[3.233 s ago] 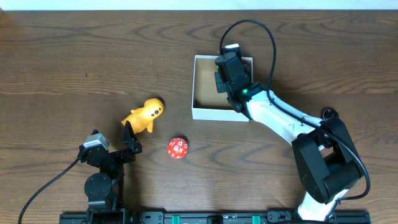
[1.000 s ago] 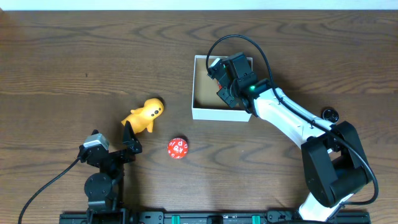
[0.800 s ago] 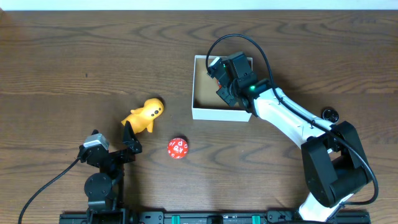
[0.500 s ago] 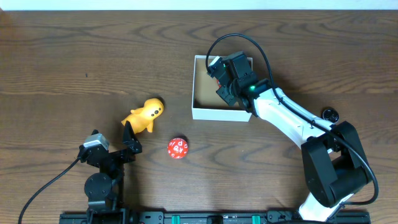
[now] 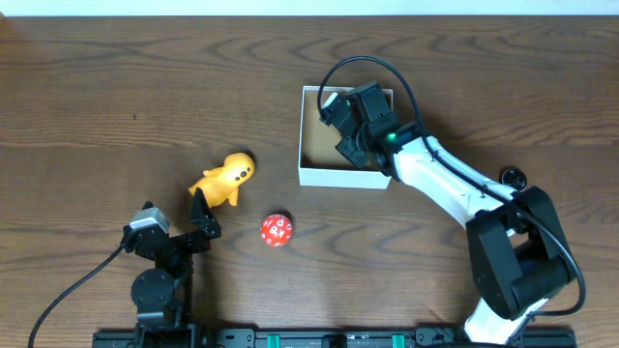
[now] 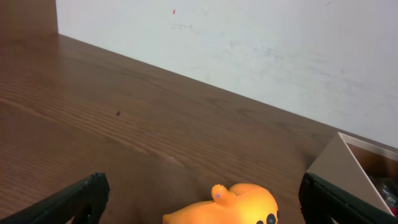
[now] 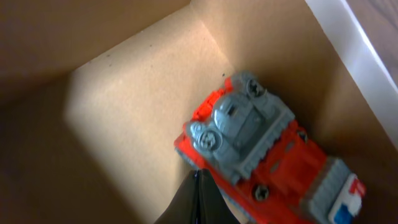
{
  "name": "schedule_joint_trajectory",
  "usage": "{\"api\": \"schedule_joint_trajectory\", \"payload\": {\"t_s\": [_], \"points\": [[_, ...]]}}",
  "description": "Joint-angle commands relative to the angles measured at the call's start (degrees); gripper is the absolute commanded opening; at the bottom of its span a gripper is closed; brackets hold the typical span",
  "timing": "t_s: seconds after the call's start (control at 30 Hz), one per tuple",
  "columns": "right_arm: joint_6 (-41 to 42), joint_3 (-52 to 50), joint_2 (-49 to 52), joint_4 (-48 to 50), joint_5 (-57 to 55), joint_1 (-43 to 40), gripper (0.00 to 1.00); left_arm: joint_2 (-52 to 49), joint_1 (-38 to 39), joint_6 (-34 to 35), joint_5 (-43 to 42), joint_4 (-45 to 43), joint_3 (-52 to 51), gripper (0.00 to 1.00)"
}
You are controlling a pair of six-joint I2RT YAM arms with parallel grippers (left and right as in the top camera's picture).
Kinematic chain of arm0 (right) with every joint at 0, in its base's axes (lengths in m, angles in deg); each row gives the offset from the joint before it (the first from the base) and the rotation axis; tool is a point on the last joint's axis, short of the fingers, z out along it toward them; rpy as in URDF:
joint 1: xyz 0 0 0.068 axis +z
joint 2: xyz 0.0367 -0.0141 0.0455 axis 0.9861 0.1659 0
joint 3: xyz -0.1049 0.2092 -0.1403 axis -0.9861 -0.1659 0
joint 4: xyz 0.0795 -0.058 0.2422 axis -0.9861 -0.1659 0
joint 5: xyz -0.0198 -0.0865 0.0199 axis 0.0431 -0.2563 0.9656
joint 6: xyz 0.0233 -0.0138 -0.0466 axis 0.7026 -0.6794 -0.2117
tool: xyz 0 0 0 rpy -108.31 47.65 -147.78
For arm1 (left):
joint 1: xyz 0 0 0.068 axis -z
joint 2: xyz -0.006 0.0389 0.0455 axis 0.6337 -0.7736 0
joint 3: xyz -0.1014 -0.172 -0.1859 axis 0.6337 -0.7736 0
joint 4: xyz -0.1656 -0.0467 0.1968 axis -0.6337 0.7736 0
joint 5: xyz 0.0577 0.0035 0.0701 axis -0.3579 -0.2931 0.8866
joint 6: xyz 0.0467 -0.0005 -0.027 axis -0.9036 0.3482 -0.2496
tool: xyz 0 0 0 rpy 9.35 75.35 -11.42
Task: Pack container
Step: 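Lower the red toy car into the box and adjust its position, then open the right gripper and lift out of the box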
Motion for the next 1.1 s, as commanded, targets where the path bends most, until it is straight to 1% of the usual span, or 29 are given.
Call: {"api": "schedule_joint_trajectory", "payload": {"t_s": [0.0,0.43,1.07], "points": [[-0.9,0.42,2.14,1.14,-1.51,-0.2,0.01,0.39,0.09,-0.92,0.48,2.12,-1.22,0.98],[-0.87,0.42,2.14,5.14,-2.64,-0.55,0.01,0.39,0.09,-0.92,0.48,2.12,-1.22,0.98],[0.0,0.42,2.14,7.08,-2.78,-1.73,0.01,0.39,0.09,-0.92,0.48,2.12,-1.22,0.98]]}}
